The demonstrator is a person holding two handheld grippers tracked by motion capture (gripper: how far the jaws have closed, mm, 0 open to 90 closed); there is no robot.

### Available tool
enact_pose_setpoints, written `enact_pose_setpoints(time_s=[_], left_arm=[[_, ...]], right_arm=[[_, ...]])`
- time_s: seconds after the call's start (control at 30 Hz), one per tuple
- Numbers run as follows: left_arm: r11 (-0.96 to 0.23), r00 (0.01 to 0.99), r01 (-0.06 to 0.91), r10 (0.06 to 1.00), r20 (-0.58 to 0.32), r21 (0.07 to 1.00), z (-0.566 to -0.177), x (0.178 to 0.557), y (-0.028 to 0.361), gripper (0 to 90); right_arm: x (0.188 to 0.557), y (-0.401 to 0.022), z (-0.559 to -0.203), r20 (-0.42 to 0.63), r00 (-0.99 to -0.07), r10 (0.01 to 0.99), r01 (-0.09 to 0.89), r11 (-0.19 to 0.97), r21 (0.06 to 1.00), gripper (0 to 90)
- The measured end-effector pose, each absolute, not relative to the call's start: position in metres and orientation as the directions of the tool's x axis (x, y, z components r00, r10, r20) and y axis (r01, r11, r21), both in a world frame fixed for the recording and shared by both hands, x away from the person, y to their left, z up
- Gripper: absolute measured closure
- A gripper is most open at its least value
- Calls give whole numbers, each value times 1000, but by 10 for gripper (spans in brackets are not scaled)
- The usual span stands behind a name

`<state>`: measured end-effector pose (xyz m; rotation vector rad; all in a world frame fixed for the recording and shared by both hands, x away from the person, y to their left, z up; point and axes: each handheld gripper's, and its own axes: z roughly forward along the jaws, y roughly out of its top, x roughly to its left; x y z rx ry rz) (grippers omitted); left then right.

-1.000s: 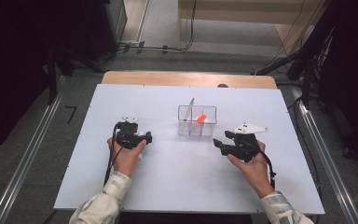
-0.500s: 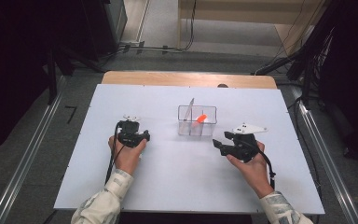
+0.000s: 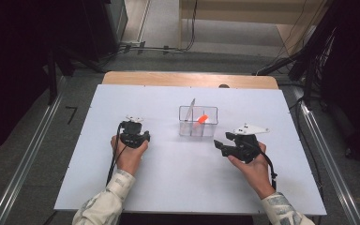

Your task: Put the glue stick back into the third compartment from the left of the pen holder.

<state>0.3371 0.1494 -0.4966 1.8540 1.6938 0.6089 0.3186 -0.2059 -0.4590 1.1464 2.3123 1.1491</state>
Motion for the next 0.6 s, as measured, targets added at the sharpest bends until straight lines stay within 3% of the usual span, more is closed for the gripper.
enact_pose_setpoints(time_s=[0.6], left_arm=[[-9,113,702,989,-98,712,-474,323,159,646]], right_arm=[[318,-207,-459,75,-628,775,525,350,776,388]])
